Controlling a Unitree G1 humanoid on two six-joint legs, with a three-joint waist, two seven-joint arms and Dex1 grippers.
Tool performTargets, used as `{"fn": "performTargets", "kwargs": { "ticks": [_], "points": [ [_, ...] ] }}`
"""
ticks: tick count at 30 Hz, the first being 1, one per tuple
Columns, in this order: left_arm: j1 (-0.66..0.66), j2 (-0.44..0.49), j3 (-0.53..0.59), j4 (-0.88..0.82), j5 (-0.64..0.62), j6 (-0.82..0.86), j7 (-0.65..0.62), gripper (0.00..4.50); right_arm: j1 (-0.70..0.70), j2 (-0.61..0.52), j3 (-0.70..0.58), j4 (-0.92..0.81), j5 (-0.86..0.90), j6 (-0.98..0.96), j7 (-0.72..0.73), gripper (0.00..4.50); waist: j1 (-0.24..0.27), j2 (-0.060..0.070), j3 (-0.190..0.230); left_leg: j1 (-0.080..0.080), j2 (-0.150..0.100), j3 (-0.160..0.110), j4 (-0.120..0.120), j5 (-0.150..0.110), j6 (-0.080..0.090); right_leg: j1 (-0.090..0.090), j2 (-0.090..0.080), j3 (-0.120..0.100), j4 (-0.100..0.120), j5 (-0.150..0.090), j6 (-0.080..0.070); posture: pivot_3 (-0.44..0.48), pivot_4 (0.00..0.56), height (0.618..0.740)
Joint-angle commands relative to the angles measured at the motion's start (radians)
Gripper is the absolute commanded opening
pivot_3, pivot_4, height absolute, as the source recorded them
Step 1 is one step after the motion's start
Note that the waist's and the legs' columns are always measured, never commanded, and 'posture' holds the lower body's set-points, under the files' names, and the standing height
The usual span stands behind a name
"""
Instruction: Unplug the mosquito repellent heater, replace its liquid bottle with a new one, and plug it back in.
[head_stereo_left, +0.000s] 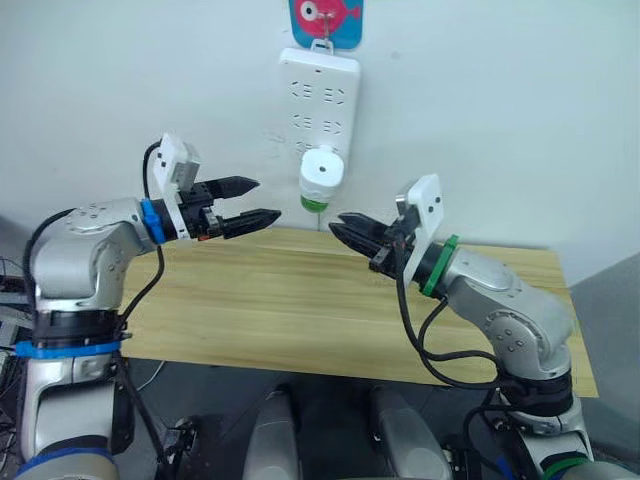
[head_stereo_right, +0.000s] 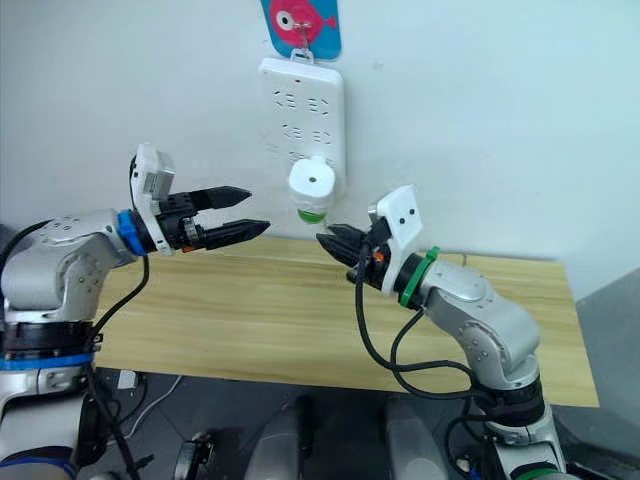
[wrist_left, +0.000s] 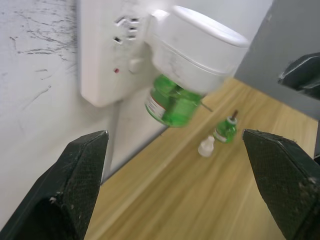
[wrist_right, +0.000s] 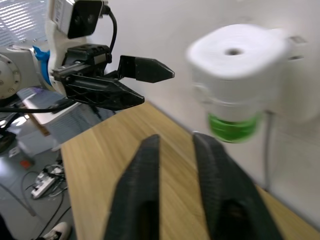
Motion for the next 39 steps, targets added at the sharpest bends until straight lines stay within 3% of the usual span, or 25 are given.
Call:
{"fn": "performTargets", "kwargs": {
  "ticks": [1,7,17,30,39],
  "points": [
    [0.051,0.011,0.018,-0.172,-0.079,0.042,0.015,4.50,-0.039,0.021,0.030,0.034,-0.024,-0.070,0.028,0.08,0.006,0.000,0.000,0.000,0.000,0.000,0.000,0.000,0.000,0.000,0.000,0.000,0.000,0.000,0.000,-0.004,0.280,0.740],
    [0.102,0.046,0.049,-0.256,-0.136,0.077,0.037,4.50,-0.096,0.069,0.066,0.157,-0.113,-0.170,0.015,0.08,0.020,0.000,0.000,0.001,0.001,0.000,0.000,0.001,-0.002,0.000,0.001,0.000,0.000,0.000,0.000,0.007,0.275,0.740],
    [0.044,0.094,0.055,-0.197,-0.159,0.067,0.038,4.50,-0.115,0.063,0.044,0.233,-0.200,-0.239,-0.001,0.08,0.025,0.000,0.000,0.001,0.000,0.001,-0.001,0.001,-0.002,0.000,0.000,0.000,-0.001,0.000,0.000,0.011,0.273,0.740],
    [0.036,0.109,0.045,-0.159,-0.142,0.037,0.015,4.50,-0.074,0.049,0.008,0.137,-0.093,-0.169,0.056,0.08,0.028,0.000,0.000,0.001,0.000,0.001,-0.002,0.001,-0.002,-0.001,0.000,0.000,0.000,0.000,0.000,0.008,0.255,0.740],
    [0.039,0.112,0.033,-0.159,-0.140,0.027,0.008,4.50,-0.081,0.048,0.004,0.161,-0.136,-0.203,0.022,0.08,0.027,0.000,0.000,0.001,0.000,0.001,-0.002,0.001,-0.002,-0.001,0.000,0.000,0.000,0.000,-0.001,0.008,0.249,0.740]
  ]
}}
